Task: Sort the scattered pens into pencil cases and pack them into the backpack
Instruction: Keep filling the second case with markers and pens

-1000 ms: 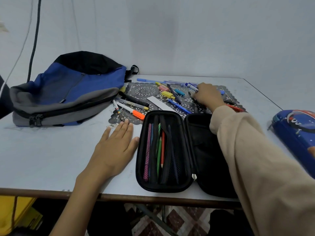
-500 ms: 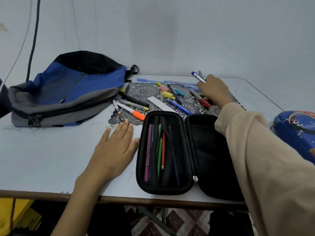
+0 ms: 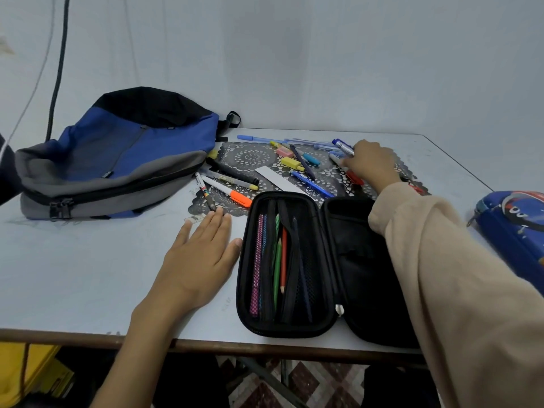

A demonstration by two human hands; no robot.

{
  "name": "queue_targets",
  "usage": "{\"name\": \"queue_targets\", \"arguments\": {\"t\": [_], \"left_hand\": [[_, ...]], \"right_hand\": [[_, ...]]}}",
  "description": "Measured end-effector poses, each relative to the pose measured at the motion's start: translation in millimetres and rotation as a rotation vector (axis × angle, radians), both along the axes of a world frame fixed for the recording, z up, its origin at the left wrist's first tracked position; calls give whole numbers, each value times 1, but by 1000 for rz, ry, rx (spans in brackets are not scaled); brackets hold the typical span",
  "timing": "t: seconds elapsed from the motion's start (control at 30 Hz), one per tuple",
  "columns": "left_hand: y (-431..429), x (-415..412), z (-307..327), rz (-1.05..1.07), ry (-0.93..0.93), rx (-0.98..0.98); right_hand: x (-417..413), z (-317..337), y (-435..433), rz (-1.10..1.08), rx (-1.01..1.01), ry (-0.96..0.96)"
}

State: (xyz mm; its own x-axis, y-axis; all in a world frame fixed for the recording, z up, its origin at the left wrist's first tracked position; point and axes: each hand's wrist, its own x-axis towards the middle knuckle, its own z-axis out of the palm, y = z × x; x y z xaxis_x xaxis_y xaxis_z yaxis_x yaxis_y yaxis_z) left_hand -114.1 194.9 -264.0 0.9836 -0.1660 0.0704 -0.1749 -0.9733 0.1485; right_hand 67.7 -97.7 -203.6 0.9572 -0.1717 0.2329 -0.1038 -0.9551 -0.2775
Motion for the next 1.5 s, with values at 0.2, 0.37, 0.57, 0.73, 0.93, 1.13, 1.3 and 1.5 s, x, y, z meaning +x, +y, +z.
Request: {"name": "queue_targets", "arguments": {"t": [0.2,0.37,0.57,0.73,0.93,1.13,1.3,1.5], "left_hand": [[0,0,-1,1,-3,2],[1,1,-2,1,-1,3],[1,1,-2,2,3,1],[0,1,-3,2,-2,9],[1,1,-3,1,-11,-10],[1,0,-2,4,-11,-23],[0,0,-1,6,-11,-18],[0,0,-2,4,-18,-12]], "right_hand": [[-5,-5,3,-22,-34,20],[0,1,5,55,186,135],[5,12,23,81,596,35],[1,27,60,277,785,161],[-13,35,119,525,529,259],[-25,23,173,584,8,147],[-26,6,186,585,-41,172],[-23,17,181,620,8,261]]}}
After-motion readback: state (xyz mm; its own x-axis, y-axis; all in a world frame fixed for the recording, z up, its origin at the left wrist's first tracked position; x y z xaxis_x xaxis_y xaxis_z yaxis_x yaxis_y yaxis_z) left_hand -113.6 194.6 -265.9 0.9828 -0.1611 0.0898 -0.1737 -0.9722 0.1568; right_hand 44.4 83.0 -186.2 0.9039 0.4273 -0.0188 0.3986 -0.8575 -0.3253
